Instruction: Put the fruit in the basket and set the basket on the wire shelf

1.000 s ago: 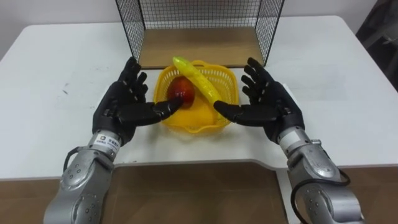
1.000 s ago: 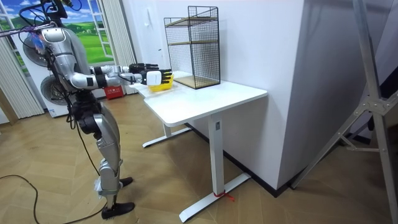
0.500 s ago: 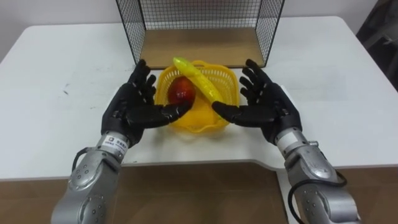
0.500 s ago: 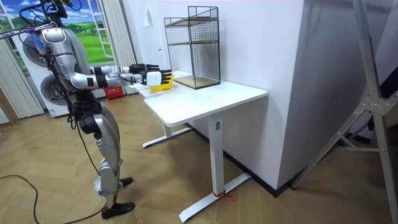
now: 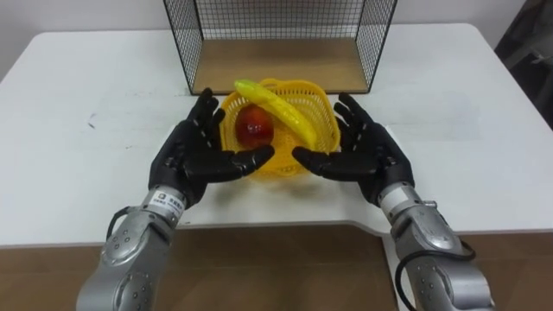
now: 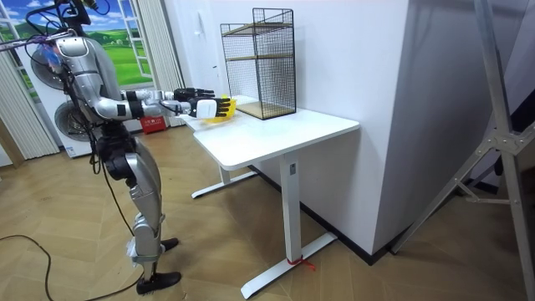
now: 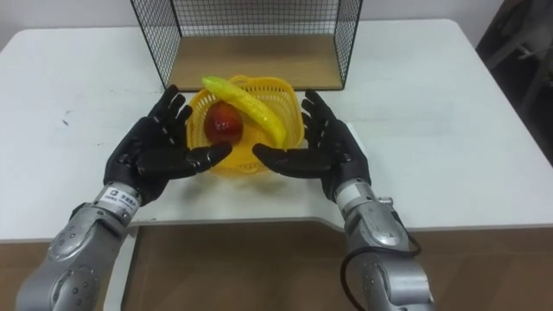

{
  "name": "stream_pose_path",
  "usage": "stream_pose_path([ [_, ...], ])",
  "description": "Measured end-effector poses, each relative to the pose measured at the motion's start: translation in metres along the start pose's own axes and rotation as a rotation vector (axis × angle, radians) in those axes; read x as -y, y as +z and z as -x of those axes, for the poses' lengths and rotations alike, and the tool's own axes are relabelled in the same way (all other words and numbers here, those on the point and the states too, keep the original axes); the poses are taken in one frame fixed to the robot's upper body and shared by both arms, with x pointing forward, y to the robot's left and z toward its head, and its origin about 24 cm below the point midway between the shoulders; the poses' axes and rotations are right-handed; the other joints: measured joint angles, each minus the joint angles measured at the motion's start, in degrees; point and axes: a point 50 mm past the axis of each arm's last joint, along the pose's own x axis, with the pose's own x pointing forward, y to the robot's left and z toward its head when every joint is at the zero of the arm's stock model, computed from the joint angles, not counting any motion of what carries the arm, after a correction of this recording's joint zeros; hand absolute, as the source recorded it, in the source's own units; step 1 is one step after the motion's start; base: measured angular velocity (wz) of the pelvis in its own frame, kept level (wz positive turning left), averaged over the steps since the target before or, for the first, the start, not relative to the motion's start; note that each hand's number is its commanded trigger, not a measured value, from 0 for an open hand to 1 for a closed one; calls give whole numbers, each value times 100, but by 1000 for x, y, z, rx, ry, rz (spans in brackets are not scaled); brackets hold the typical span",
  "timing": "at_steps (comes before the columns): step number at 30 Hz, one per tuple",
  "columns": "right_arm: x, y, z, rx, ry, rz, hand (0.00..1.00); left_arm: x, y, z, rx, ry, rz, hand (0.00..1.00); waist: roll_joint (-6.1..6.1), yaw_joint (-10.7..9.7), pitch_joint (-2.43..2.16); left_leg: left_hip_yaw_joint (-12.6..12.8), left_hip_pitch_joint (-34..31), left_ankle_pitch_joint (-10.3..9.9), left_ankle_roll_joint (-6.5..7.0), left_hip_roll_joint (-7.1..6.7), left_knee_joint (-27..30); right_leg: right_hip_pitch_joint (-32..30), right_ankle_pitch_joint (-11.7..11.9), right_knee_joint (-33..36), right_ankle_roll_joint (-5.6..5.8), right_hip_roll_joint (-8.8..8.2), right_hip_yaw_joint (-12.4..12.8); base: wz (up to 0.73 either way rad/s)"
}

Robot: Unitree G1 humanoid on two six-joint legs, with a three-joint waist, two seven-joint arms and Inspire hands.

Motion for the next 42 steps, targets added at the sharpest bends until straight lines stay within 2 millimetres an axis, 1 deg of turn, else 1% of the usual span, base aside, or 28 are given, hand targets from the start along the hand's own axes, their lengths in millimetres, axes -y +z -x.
stream_pose_path([
  [13, -8, -6, -1, -31, 24, 7, 0, 1, 0, 0, -1, -7, -1, 0, -2, -10, -1, -3, -1, 0, 0, -2, -10, -4, 0, 1, 0, -1, 0, 0],
  [21, -5, -11, 0, -53, 14, 8, 0, 1, 0, 0, 0, -21, -2, 0, -13, -21, 0, -5, -5, 0, 0, 0, -4, 1, 0, 1, 0, 0, -6, 0],
  [31, -5, -11, 0, -54, 14, 16, 0, 1, 1, 0, 3, -37, -7, 0, -8, -21, -3, -10, -20, -1, -1, 3, 7, -4, 0, -3, 0, 2, -9, 0],
  [37, -5, -11, 0, -53, 13, 14, 0, 2, 5, -2, 14, -44, -10, 0, -2, -3, -7, -10, -58, -1, -1, 7, 22, -39, 1, -2, -2, 7, -1, 0],
  [42, -5, -10, 0, -45, 13, 10, 0, 5, 12, -2, 47, -56, -17, 0, 6, -3, -10, -9, -103, -1, -1, 7, 44, -81, 3, 6, -5, 7, 5, 0],
])
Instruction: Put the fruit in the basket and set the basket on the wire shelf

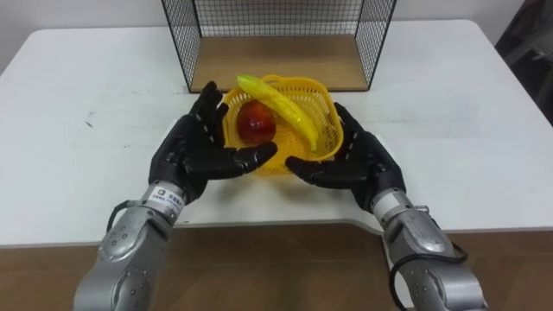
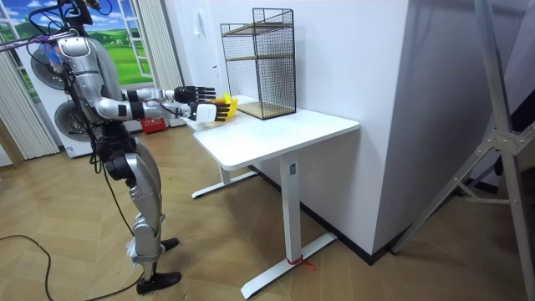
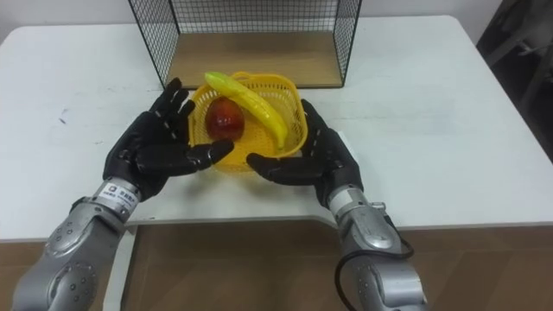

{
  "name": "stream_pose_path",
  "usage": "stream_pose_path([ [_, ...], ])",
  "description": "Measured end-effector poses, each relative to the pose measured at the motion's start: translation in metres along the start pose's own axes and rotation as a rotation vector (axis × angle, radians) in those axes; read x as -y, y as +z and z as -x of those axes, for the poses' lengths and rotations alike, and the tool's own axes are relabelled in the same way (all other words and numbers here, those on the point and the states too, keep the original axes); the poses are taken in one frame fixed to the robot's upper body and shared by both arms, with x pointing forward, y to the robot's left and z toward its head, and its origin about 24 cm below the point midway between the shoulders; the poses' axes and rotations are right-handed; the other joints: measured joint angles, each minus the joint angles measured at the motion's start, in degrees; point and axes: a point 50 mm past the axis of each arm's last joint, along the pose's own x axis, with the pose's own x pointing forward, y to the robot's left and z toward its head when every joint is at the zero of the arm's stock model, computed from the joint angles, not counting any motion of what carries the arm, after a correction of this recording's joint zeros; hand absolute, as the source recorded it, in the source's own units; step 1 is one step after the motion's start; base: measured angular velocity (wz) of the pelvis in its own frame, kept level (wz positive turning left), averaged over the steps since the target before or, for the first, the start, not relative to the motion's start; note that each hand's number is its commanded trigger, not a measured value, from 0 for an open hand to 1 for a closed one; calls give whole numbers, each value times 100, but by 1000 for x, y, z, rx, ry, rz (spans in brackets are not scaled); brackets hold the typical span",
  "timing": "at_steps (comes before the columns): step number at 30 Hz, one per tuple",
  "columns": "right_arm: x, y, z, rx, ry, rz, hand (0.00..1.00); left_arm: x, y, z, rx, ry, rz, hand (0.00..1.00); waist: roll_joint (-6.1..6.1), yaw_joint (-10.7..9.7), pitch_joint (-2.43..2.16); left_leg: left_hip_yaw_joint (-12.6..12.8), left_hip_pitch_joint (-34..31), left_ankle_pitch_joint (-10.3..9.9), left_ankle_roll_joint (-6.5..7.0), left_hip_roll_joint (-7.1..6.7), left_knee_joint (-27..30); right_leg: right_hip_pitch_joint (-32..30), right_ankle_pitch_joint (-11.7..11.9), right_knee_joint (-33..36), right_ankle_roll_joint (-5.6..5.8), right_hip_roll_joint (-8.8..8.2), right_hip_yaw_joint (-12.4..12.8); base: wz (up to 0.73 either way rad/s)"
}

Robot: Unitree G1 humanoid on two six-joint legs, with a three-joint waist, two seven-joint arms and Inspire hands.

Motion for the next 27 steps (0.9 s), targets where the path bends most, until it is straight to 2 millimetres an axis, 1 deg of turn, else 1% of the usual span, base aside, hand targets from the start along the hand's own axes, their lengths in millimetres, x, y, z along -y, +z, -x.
stream_pose_path([
  [5, 1, 1, 0, 7, -2, 1, 0, 4, 10, -1, 40, -19, -11, 0, 3, 0, 2, 1, 14, 0, 0, -1, -2, 12, 0, -3, 0, -3, 2, 0],
  [20, 1, 1, 0, 8, -3, 0, 0, 5, 11, -2, 46, -23, -13, 0, 9, -8, 8, 5, -5, 0, 0, 1, -21, -27, 0, 19, 0, 3, 49, 0],
  [27, 1, 3, -1, 15, -4, 3, 0, 5, 12, -2, 49, -23, -12, 0, 9, -42, 9, 7, -25, 0, 0, -6, -17, -41, -1, 8, 1, -1, 50, 0],
])
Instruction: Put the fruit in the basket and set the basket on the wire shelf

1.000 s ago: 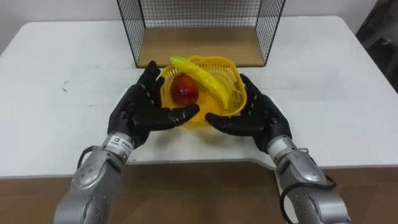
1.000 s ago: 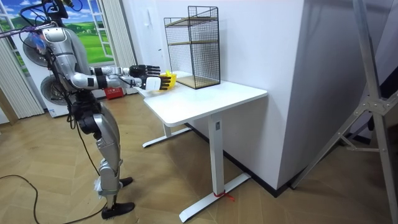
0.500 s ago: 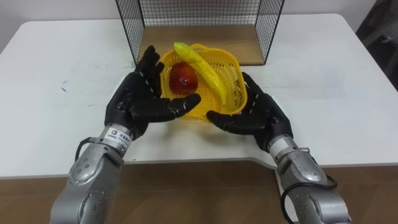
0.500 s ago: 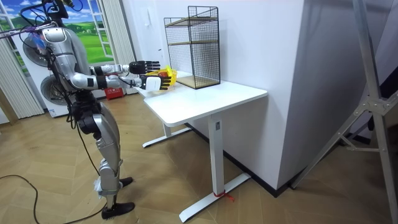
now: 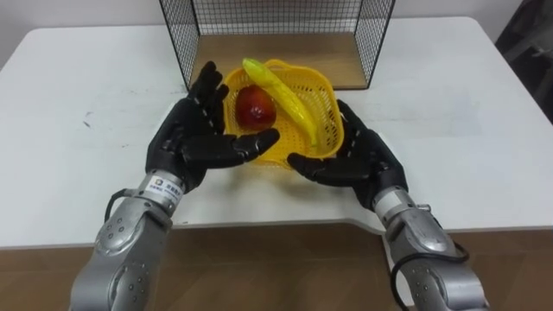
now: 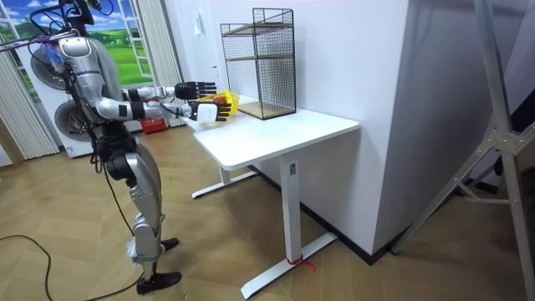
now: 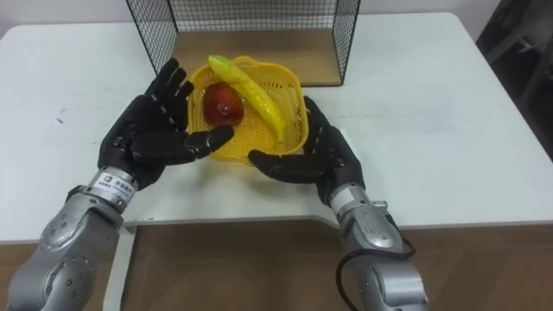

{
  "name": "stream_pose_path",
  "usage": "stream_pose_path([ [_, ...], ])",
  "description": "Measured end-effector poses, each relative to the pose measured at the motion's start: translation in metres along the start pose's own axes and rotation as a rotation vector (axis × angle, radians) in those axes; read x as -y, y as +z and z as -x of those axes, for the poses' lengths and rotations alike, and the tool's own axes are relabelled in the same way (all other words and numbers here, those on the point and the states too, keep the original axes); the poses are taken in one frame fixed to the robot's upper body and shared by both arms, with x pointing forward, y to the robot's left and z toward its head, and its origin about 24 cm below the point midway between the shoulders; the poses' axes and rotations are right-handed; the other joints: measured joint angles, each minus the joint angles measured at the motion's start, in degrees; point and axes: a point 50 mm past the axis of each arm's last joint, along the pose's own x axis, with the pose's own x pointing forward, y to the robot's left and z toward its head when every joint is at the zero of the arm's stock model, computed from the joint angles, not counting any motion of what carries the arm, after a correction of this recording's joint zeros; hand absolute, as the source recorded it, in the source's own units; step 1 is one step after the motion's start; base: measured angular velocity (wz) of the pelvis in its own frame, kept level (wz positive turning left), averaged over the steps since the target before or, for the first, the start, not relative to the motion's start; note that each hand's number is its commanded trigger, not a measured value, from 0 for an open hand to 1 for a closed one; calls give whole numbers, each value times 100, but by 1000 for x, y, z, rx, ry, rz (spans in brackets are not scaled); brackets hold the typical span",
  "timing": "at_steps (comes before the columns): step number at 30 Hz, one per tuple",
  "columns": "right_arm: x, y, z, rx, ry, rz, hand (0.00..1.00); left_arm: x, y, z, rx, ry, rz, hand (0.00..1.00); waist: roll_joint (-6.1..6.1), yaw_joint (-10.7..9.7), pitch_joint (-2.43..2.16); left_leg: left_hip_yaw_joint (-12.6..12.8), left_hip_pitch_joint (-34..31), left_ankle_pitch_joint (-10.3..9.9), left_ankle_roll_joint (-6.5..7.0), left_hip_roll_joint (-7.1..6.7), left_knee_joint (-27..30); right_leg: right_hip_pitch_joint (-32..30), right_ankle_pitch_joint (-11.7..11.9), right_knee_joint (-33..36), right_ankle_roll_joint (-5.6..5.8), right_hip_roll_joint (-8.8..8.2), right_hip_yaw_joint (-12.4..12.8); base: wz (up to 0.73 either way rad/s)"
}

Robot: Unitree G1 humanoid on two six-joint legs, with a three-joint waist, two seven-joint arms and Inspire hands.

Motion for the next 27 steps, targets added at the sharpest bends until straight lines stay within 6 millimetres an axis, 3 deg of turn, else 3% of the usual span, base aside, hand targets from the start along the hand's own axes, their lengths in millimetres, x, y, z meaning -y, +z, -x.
stream_pose_path([
  [15, -6, 21, -7, 78, 21, 10, 0, 2, 8, 0, 38, 6, -7, 0, -2, -107, 3, 53, 21, 0, 0, -5, -24, -23, 0, 1, 0, 6, 71, -2],
  [27, -9, 30, -6, 117, 17, 17, 0, 4, 6, -1, 37, 4, 1, 0, -54, -93, 40, 146, -1, -9, -7, 60, 69, -126, -9, 182, -4, 28, 140, -4],
])
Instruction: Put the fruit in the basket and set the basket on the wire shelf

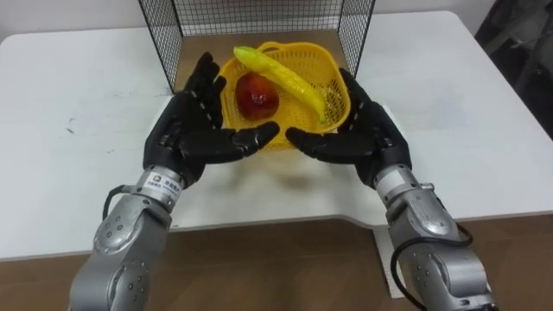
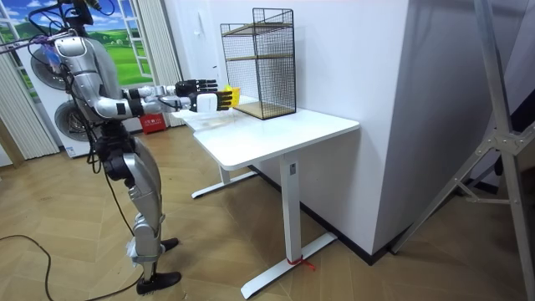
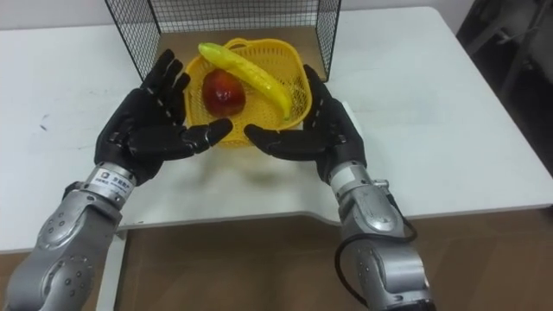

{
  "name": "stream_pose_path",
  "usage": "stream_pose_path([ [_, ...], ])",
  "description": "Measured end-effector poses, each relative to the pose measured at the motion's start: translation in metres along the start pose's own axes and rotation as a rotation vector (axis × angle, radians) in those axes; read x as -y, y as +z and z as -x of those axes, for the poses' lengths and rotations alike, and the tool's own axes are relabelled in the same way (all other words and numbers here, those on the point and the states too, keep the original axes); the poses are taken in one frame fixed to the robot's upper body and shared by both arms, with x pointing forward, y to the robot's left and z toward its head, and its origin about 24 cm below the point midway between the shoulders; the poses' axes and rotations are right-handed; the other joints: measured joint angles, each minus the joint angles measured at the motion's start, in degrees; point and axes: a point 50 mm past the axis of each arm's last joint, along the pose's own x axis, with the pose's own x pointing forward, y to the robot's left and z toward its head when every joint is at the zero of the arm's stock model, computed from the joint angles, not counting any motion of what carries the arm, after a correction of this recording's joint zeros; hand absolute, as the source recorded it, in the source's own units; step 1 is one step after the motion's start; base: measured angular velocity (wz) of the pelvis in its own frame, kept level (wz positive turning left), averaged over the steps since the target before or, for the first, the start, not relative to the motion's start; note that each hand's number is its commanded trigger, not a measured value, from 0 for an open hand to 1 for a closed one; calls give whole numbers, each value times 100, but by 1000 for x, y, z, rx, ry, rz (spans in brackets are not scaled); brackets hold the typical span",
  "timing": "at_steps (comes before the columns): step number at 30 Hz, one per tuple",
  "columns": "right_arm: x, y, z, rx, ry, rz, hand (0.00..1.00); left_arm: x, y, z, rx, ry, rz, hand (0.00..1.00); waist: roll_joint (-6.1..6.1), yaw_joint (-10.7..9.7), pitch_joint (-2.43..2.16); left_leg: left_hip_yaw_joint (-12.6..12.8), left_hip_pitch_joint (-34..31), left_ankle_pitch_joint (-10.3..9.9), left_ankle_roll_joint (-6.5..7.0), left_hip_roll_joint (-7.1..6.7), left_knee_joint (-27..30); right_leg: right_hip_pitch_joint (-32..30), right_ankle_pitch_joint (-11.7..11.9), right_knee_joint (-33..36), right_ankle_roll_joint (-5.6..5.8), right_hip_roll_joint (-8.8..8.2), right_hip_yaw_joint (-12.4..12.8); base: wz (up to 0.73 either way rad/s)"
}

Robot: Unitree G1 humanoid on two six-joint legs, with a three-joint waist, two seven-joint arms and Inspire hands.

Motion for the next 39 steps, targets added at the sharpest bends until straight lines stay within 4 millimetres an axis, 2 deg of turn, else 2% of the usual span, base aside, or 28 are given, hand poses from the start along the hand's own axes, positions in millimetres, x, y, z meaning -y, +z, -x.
stream_pose_path([
  [3, 0, 0, 0, 0, 1, 0, 0, 0, 0, 0, -1, 1, -1, 0, -33, 12, 23, -7, -121, -112, -37, 76, 321, -96, -91, 251, -50, 37, 5, 0],
  [5, 0, -1, 0, -6, 3, -3, 0, -2, -3, 0, -14, 8, 1, 0, -54, 116, 58, -4, -189, -340, -93, 184, 754, -176, -318, 628, -115, 77, 12, -15],
  [6, 0, -2, 0, -7, 5, -3, 0, -2, -5, 0, -18, 11, 6, 0, -55, 145, 61, -7, -228, -401, -105, 219, 890, -208, -384, 758, -138, 89, 0, -12],
  [8, 0, -2, 0, -7, 12, -2, 0, -6, -8, 1, -32, 22, 13, 0, -78, 146, 66, -26, -495, -694, -194, 348, 1584, -492, -760, 1388, -235, 129, -48, 4],
  [10, -1, -3, 0, -12, 19, 8, 0, -7, -11, 1, -46, 29, 12, 0, -82, 154, 67, -45, -679, -853, -271, 466, 2094, -622, -1030, 1796, -308, 160, -32, 6],
  [12, 0, -5, 1, -18, 24, 15, 0, -8, -12, 2, -52, 32, 4, 0, -83, 208, 60, -4, -743, -815, -319, 560, 2321, -661, -1173, 1976, -422, 210, 8, -2],
  [15, -1, -4, 1, -16, 28, -3, 0, -9, -11, 2, -49, 34, 5, 0, -81, 200, 37, 42, -785, -634, -394, 631, 2405, -595, -1110, 1956, -528, 262, 56, -5],
  [16, -4, -5, 0, -16, 34, -8, 0, -10, -11, 2, -51, 36, 1, 0, -95, 149, 51, 30, -1013, -368, -381, 645, 2759, -540, -1081, 1918, -570, 273, 108, 25],
  [17, -3, -7, 0, -26, 31, -6, 0, -9, -13, 2, -58, 35, 5, 0, -143, 102, 39, 23, -1290, -330, -360, 551, 2775, -503, -1072, 1888, -594, 253, 222, 33],
  [18, 1, -7, 1, -29, 23, -4, 0, -8, -14, 1, -59, 31, 7, 0, -158, 90, 30, 27, -1405, -330, -357, 467, 2517, -515, -1072, 1868, -598, 253, 297, 27],
  [19, 7, -7, 2, -36, 13, 10, 0, -5, -15, 1, -59, 17, 19, 0, -178, 132, 26, 40, -1605, -203, -391, 312, 1826, -559, -1072, 1844, -599, 258, 407, 0],
  [20, 11, -8, 2, -50, 11, 23, 0, -5, -15, 1, -60, 15, 22, 0, -163, 176, 24, -1, -1745, 147, -377, 218, 1094, -565, -1074, 1839, -601, 261, 439, -19],
  [21, 11, -9, 2, -57, 13, 25, 0, -5, -15, 1, -60, 16, 22, 0, -134, 216, 5, 2, -1784, 408, -346, 207, 856, -558, -1080, 1846, -611, 264, 440, -50],
  [22, 10, -9, 3, -61, 24, 28, 0, -6, -15, 1, -58, 20, 20, 0, -136, 309, -20, -16, -1696, 839, -306, 192, 565, -556, -1125, 1873, -615, 282, 506, -45],
  [23, 7, -10, 2, -58, 32, 19, 0, -8, -13, 1, -55, 26, 14, 0, -218, 304, -37, -30, -1599, 1014, -223, 132, 444, -541, -1164, 1856, -571, 277, 560, -38],
  [24, 6, -9, 2, -54, 34, 19, 0, -9, -13, 1, -56, 27, 12, 0, -244, 285, -48, -12, -1590, 1055, -196, 133, 437, -527, -1170, 1829, -564, 267, 547, -12],
  [25, 8, -8, 2, -49, 31, 21, 0, -8, -14, 2, -58, 25, 12, 0, -239, 245, -50, -10, -1556, 1196, -99, 123, 483, -431, -1178, 1730, -547, 266, 474, 0],
  [26, 8, -8, 2, -50, 27, 17, 0, -7, -14, 1, -61, 19, 13, 0, -240, 206, -52, -14, -1546, 1240, -53, 112, 610, -311, -1208, 1656, -503, 240, 413, 0],
  [28, 8, -8, 2, -42, 22, 15, 0, -6, -15, 1, -61, 17, 17, 0, -239, 124, -51, -15, -1536, 1103, -4, 63, 760, -180, -1273, 1574, -445, 175, 406, 4],
  [30, 9, -7, 2, -40, 16, 16, 0, -6, -14, 1, -54, 15, 18, 0, -239, 116, -50, 23, -1559, 876, 41, -2, 939, -130, -1381, 1579, -362, 56, 425, -2],
  [31, 9, -8, 2, -40, 16, 16, 0, -5, -14, 1, -54, 14, 18, 0, -245, 119, -47, 30, -1558, 833, 54, -39, 953, -119, -1411, 1580, -340, 22, 439, 5],
  [34, 10, -7, 3, -39, 14, 23, 0, -5, -14, 1, -52, 13, 17, 0, -261, 132, -47, 128, -1518, 654, 162, -262, 1008, -57, -1575, 1632, -195, -234, 484, 6],
  [36, 8, -6, 3, -33, 19, 21, 0, -5, -13, 1, -42, 13, 14, 0, -284, 136, -34, 231, -1506, 444, 242, -392, 1128, -58, -1723, 1868, -66, -416, 488, 0],
  [38, 7, -5, 2, -30, 16, 31, 0, -5, -12, 1, -33, 14, 16, 0, -305, 134, -23, 333, -1428, 177, 353, -533, 1326, -185, -1704, 2606, 88, -722, 330, 3],
  [39, 7, -5, 2, -29, 14, 30, 0, -5, -12, 1, -29, 14, 15, 0, -338, 138, -6, 359, -1372, 120, 386, -589, 1352, -249, -1662, 2859, 150, -832, 325, 11],
])
